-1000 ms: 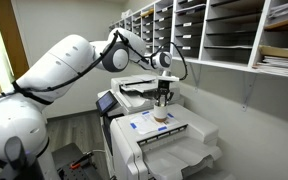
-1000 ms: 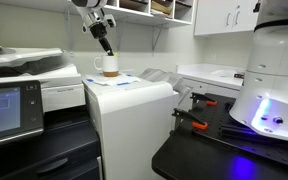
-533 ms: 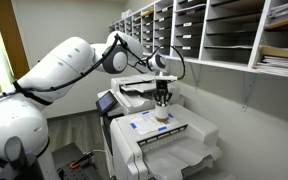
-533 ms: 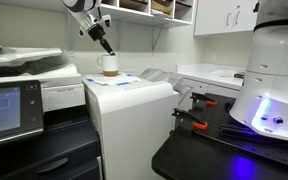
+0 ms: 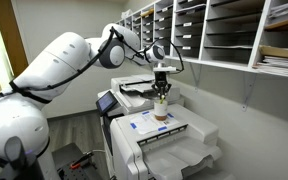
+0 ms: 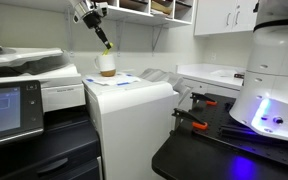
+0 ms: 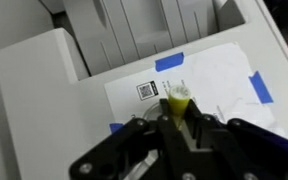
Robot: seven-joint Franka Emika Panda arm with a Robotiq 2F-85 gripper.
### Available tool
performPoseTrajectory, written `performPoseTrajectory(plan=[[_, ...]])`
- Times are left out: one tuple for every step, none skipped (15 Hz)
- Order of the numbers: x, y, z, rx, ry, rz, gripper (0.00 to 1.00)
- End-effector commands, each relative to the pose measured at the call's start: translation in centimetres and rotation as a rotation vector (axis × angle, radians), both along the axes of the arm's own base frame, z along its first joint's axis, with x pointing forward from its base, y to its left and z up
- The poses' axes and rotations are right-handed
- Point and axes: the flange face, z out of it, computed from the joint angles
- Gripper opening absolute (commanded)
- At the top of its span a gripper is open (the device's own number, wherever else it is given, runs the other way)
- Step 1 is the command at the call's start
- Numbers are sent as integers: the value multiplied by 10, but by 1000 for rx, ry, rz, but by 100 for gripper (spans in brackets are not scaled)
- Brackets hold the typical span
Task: Remove the yellow marker from the white mug
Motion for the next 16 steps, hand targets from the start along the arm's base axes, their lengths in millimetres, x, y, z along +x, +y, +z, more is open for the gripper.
performPoseTrajectory(plan=[[-20,1,50,35,-50,23,5],[-27,2,64,36,-51,31,5],[-34,1,76,22,-46,33,5],[-42,2,87,18,-30,41,5],[-50,3,98,26,-26,59,5],[-59,5,107,58,-8,95,5],[-67,9,111,99,37,158,5],[-74,11,111,120,65,195,5],[-82,14,108,141,114,228,5],[-88,18,100,164,157,260,5],[-92,21,89,174,163,246,5],[-95,23,78,221,165,238,5],[-98,23,64,257,170,218,5],[-102,22,51,300,197,223,5],[-106,20,39,340,214,228,5],[-110,16,29,373,212,232,5]])
